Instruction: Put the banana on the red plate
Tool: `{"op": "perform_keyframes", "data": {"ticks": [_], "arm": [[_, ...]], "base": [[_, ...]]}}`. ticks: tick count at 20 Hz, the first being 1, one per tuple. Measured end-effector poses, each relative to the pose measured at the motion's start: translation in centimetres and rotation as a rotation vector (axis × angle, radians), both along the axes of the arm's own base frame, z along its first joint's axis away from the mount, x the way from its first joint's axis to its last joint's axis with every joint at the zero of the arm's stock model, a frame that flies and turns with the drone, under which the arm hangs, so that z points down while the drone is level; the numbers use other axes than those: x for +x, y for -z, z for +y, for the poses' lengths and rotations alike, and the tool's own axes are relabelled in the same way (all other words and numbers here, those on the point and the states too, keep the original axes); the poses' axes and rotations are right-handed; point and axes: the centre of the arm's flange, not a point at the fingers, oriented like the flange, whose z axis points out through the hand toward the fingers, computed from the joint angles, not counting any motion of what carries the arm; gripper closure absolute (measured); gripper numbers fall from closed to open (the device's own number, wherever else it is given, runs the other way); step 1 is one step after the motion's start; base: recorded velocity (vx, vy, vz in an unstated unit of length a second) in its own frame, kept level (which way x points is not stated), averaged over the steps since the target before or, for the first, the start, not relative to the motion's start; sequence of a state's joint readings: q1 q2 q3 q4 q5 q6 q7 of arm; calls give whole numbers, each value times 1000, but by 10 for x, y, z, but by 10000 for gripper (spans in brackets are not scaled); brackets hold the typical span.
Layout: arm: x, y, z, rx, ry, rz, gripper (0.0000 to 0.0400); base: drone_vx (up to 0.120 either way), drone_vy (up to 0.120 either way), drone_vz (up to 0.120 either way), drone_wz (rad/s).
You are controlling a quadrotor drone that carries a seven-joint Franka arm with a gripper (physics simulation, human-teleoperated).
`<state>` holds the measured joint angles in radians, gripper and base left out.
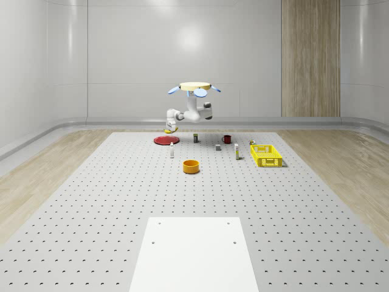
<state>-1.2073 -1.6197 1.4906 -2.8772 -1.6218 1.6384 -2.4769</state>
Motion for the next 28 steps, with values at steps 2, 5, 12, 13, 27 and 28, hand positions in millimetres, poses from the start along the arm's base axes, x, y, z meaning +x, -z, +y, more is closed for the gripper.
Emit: {"op": "perform_keyframes", "data": {"ticks": [2,5,12,13,27,28], "arm": [[0,0,0,0,1,0,200],[0,0,0,0,2,0,200],[0,0,0,0,3,0,200],[0,0,0,0,3,0,200],[-15,-13,9,0,6,0,200],[-16,-15,10,0,7,0,200]], "base": [[120,0,-80,0],[120,0,0,0],[40,0,-97,0],[0,0,0,0],[0,0,0,0],[0,0,0,0]]}}
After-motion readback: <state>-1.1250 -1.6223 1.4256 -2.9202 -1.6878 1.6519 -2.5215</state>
